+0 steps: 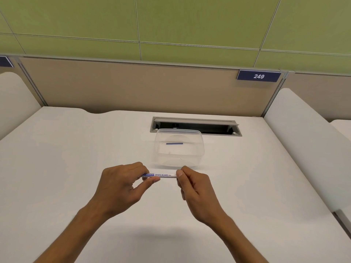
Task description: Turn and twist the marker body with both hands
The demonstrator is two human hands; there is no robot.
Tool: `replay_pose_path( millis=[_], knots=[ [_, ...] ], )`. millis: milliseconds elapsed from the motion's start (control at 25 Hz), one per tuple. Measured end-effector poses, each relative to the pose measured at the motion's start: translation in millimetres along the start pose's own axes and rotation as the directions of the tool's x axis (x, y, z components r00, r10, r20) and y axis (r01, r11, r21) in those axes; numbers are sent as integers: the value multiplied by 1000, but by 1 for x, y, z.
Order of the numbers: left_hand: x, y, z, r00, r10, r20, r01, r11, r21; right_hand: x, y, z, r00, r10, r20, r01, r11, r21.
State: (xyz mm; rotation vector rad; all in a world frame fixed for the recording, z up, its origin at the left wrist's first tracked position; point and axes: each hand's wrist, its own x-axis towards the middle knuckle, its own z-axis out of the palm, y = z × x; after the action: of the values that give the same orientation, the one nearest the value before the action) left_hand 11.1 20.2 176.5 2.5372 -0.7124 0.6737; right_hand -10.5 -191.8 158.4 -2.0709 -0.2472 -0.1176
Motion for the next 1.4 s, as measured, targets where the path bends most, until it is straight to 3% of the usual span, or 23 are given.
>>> replay_pose_path(
  millis=[120,240,360,480,560,640,800,920,1040,1280,1400],
  knots=[
    [2,1,-3,999,-44,4,44,996,-73,1,-1,-3,981,-186,-57,162,943,-291],
    [2,0,-4,999,-48,5,48,993,-108,2,0,-6,967,-250,-47,221,917,-332],
    [-1,0,-2,1000,-2,-27,0,998,-69,3,2,-3,981,-194,-19,186,959,-216],
    [-1,-1,3,995,83,-64,-79,995,61,4,1,-1,999,-27,36,26,999,47],
    [-2,-2,5,988,137,-75,-124,979,165,5,1,-2,992,86,96,-107,964,242],
    [-3,-4,6,986,151,-67,-136,972,194,5,2,-3,984,117,133,-151,946,286],
    [-1,-4,3,997,77,-9,-76,993,85,-2,2,-2,1000,9,16,-9,1000,2],
    [1,-3,0,999,36,7,-36,999,27,-5,3,-4,985,-166,-53,146,950,-276],
    [3,-2,-3,999,33,6,-33,999,5,-4,3,-7,964,-260,-56,224,907,-357],
    [1,-1,1,990,129,-64,-124,990,71,-2,0,-4,998,-63,23,63,998,3],
    [-2,-4,4,975,201,-90,-181,965,189,1,-5,-6,987,92,133,-129,944,303]
  ],
)
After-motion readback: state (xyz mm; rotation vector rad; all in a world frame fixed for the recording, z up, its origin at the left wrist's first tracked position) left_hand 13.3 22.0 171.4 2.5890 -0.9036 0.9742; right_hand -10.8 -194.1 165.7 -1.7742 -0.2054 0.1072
